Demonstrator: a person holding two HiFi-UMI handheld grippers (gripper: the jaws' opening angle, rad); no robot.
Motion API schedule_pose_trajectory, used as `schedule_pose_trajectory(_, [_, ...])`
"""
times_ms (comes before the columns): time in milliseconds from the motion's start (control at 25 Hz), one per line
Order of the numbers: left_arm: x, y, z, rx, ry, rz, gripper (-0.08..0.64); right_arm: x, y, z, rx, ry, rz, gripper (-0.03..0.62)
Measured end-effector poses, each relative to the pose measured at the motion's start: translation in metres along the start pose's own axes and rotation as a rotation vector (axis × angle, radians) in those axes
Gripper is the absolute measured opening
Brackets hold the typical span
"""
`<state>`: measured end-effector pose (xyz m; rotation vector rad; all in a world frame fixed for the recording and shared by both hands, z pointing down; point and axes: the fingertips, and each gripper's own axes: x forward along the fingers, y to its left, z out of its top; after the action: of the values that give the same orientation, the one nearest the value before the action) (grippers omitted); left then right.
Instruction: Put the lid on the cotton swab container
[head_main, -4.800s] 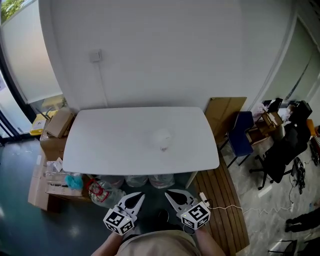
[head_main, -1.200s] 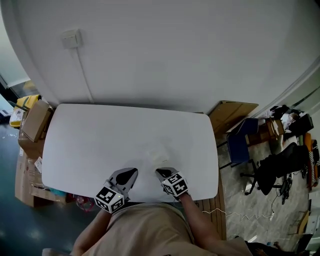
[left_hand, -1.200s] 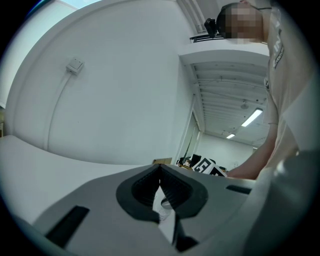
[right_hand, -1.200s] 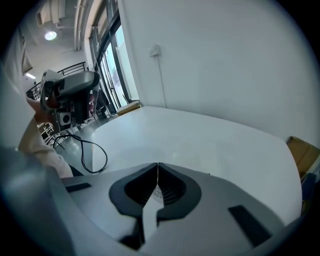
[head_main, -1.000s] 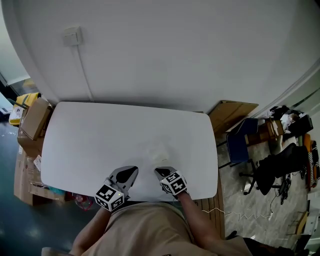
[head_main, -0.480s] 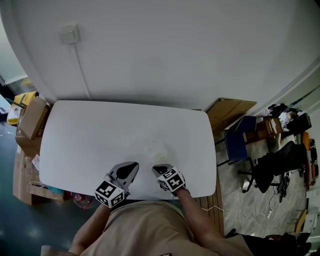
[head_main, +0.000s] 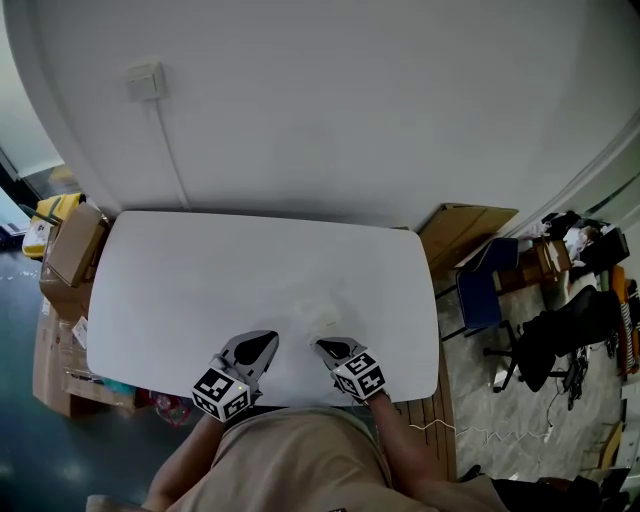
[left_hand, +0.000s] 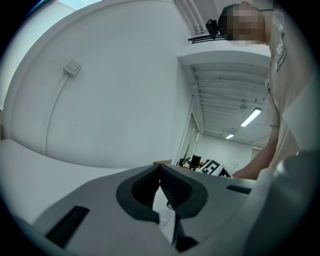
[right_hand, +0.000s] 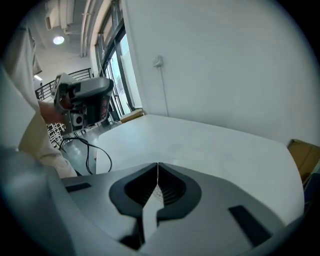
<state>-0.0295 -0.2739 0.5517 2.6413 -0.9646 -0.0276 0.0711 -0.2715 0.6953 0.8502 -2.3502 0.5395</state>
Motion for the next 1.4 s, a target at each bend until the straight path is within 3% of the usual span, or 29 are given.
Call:
schedule_pose_trajectory(280, [0.0, 0.003, 0.017, 0.025, -0.025, -0.001, 0.014, -0.057, 0.001, 0.077, 0.034, -0.276, -0.024, 0.017])
schedule_pose_trajectory(640, [-0.003, 0.001, 0.089, 0.105, -0.115, -0.041, 0.014, -0.113, 0.022, 0.167, -0.094, -0.493, 0.006, 0.017])
schedule_pose_trajectory(960, [-0.012, 0.01, 0.117, 0.13, -0.14, -0.023, 0.014, -0.136, 0.039, 0.209, -0.182, -0.572, 0.005, 0.017])
schedule_pose_trajectory(1400, [-0.013, 0.01, 0.119, 0.14, -0.132, -0.029, 0.014, -0.137, 0.045, 0.212, -0.195, -0.568, 0.01, 0.017])
